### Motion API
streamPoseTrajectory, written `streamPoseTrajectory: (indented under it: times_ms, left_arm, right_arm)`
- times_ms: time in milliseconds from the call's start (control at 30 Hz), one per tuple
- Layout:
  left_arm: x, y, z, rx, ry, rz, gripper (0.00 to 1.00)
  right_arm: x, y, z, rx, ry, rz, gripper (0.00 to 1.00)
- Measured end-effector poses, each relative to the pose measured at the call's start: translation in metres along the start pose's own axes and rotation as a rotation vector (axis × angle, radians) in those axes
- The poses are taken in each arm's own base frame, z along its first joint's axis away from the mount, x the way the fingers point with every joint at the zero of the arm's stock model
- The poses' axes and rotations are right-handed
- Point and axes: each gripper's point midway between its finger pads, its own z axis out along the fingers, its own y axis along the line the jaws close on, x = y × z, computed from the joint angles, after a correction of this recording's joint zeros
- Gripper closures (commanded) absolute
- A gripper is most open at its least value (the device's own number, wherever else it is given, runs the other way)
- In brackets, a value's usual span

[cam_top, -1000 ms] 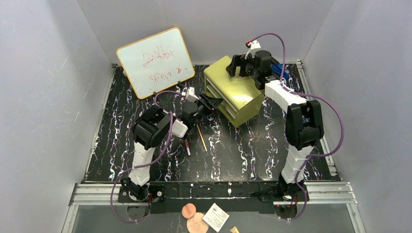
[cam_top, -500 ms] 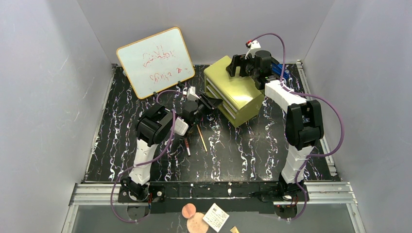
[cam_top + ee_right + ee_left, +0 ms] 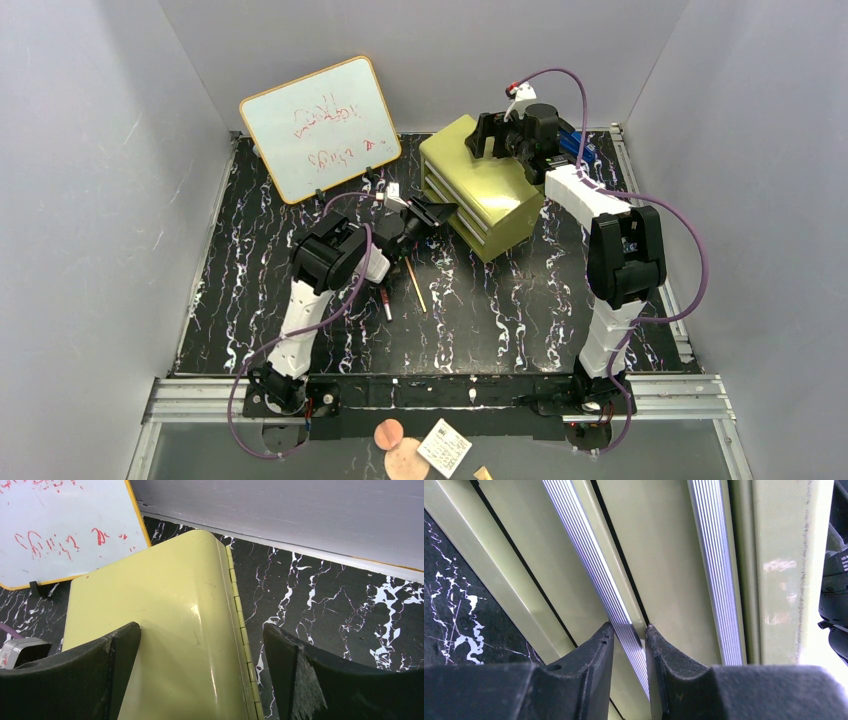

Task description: Organize the makeup

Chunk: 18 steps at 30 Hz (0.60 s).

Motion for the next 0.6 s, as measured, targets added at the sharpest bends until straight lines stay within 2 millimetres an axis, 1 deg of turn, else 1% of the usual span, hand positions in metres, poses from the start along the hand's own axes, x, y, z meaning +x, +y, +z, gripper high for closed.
streamPoseTrajectory:
  times_ms: [233,300,367,433,500,567,600]
  left_arm:
    - [-0.004,0.001,-0.001,0.018,0.018,-0.009,1.0]
    - [-0.007,0.004,-0.004,0.014,0.03,-0.003,1.0]
    - [-0.022,0.013,-0.011,-0.012,0.008,0.006,1.0]
    - [-0.042,0.022,-0.02,-0.047,-0.024,0.019,1.0]
    - [-0.061,0.028,-0.029,-0.075,-0.051,0.037,1.0]
    - [-0.078,0.027,-0.036,-0.087,-0.08,0.052,1.0]
    - [-0.083,0.024,-0.037,-0.082,-0.089,0.059,0.96]
  right_arm:
    - [0.0,0.0,0.0,-0.001,-0.001,-0.001,0.01]
    - [0.0,0.0,0.0,-0.001,0.0,-0.002,0.01]
    - [-0.001,0.0,0.001,-0.002,-0.001,-0.002,0.01]
    - [0.0,0.0,0.002,-0.004,-0.001,-0.003,0.01]
    - [0.0,0.0,0.002,-0.005,-0.001,-0.003,0.01]
    - [-0.001,0.0,0.002,-0.006,-0.001,-0.004,0.01]
    - [-0.001,0.001,0.002,-0.007,-0.001,-0.003,0.01]
